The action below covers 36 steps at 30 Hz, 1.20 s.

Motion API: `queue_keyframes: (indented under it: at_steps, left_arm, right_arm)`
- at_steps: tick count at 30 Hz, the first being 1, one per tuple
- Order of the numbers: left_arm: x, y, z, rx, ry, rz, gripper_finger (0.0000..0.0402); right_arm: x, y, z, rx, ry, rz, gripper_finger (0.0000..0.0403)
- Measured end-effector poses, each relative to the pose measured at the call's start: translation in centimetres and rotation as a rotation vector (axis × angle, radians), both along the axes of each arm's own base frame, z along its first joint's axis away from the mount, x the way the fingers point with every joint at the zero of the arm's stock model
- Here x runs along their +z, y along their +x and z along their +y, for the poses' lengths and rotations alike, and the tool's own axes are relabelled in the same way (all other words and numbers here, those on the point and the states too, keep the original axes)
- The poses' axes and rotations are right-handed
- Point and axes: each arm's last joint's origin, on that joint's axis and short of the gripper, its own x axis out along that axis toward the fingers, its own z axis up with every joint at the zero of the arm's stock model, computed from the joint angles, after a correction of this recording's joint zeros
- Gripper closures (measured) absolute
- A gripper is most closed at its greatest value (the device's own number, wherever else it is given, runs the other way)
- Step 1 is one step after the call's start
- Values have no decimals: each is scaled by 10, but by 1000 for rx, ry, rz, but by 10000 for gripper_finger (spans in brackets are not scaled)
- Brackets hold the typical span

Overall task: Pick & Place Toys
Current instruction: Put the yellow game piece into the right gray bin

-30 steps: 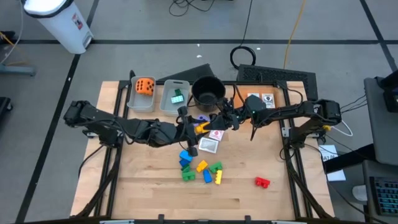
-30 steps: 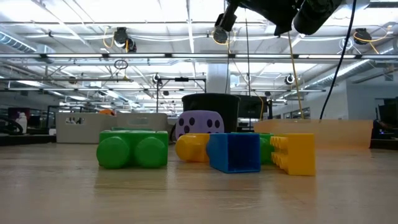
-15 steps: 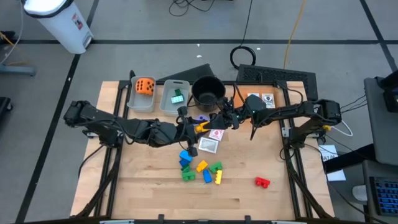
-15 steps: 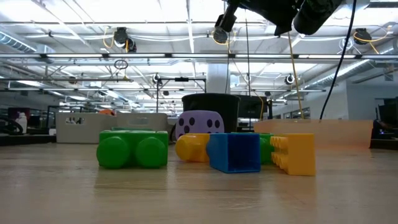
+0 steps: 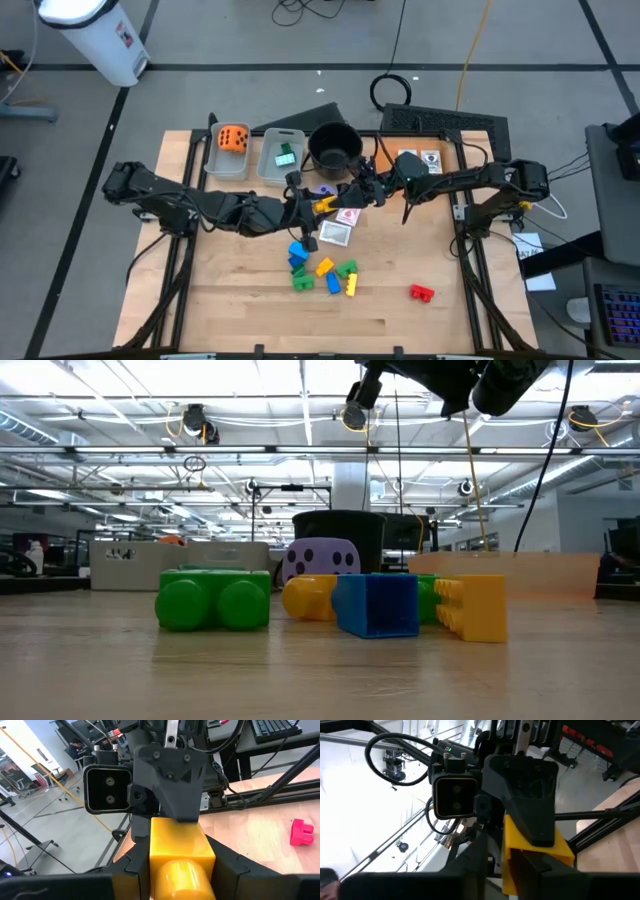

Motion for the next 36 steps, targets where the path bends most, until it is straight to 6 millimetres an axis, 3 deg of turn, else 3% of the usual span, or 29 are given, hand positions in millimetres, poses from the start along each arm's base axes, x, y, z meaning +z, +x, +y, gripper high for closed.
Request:
queue_keyframes:
  at_steps: [5,9,16,22,29,36]
  left_arm:
    - [9,0,0,-3,36,-6,257]
    - [29,-2,1,7,90,1,257]
    - [68,-14,5,17,120,48,268]
    - [83,-23,16,41,145,137,257]
    - [95,-38,47,128,79,272,269]
    - [88,-47,98,128,-72,401,260]
  right_arm:
    - [5,-3,-7,-9,-12,-48,275]
    - [8,-6,-17,-10,-21,-80,249]
    - [10,-11,-34,-8,0,-90,239]
    - [10,-13,-41,-33,-1,-94,241]
    - [9,-12,-41,-37,-8,-84,242]
    - [6,-11,-41,-51,-31,-70,242]
